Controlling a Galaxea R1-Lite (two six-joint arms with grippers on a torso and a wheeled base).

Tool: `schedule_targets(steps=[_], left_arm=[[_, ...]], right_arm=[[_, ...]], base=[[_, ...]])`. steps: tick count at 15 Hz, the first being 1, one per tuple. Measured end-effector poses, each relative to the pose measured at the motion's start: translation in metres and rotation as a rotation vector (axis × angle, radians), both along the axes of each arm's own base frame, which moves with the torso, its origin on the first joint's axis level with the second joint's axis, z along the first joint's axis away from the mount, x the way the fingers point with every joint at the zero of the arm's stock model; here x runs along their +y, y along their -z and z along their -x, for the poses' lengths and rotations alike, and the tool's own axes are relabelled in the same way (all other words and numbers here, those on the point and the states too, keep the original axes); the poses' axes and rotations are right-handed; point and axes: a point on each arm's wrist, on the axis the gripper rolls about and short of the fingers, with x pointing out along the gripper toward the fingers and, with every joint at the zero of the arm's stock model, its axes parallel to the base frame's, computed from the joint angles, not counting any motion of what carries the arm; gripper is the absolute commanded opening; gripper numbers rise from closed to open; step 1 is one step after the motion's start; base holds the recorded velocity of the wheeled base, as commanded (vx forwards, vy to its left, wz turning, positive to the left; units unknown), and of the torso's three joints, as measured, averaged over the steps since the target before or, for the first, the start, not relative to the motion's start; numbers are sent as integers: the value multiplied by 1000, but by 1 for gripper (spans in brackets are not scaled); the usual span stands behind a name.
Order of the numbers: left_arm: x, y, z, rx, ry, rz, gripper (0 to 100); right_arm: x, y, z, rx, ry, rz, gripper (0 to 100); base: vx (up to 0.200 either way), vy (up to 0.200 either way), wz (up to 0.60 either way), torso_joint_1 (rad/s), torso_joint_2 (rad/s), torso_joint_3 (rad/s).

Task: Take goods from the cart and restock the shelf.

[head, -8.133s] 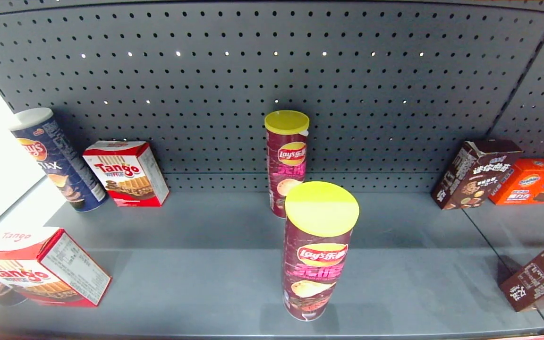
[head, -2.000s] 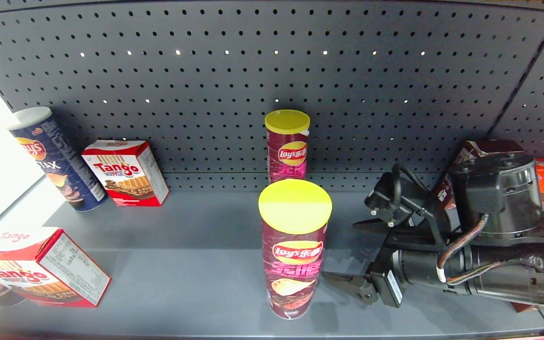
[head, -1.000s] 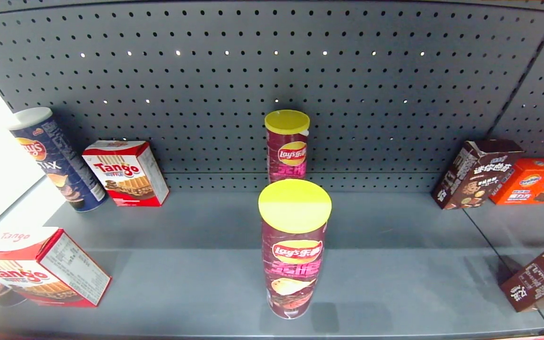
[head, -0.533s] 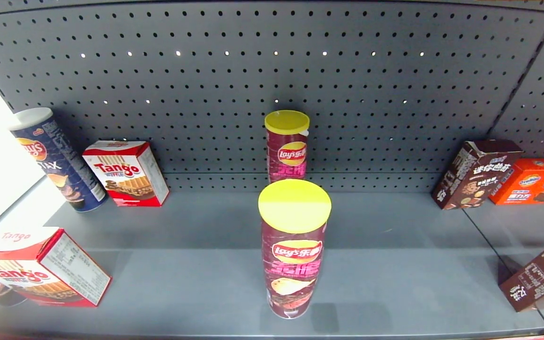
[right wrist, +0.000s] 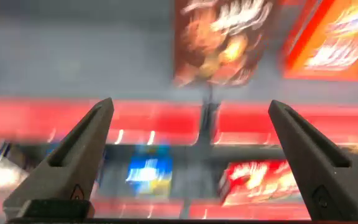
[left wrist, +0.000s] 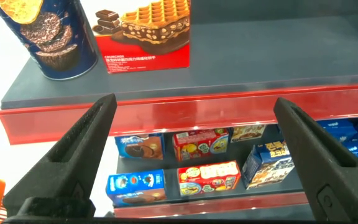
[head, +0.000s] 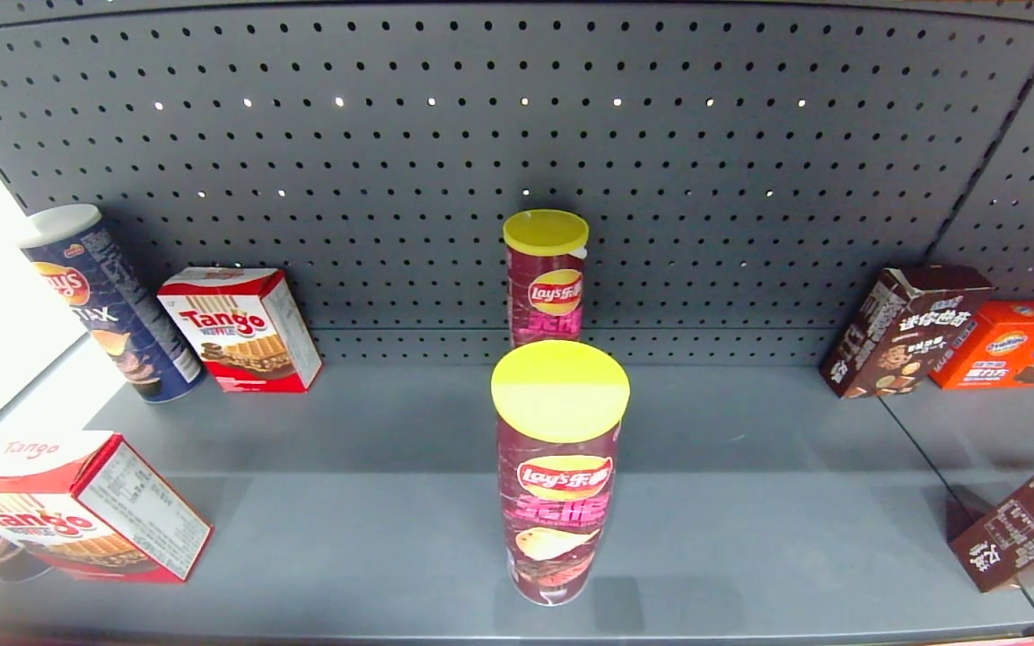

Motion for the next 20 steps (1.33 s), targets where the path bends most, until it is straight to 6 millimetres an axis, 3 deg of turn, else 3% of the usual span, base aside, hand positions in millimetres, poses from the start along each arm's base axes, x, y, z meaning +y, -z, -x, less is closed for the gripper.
schedule_targets(steps=[20], left_arm=[[0,-1,0,-13,5,-1,100]], right_arm=[[1,1,6,-84,33,-17,100]], base=[[0,0,0,0,0,0]])
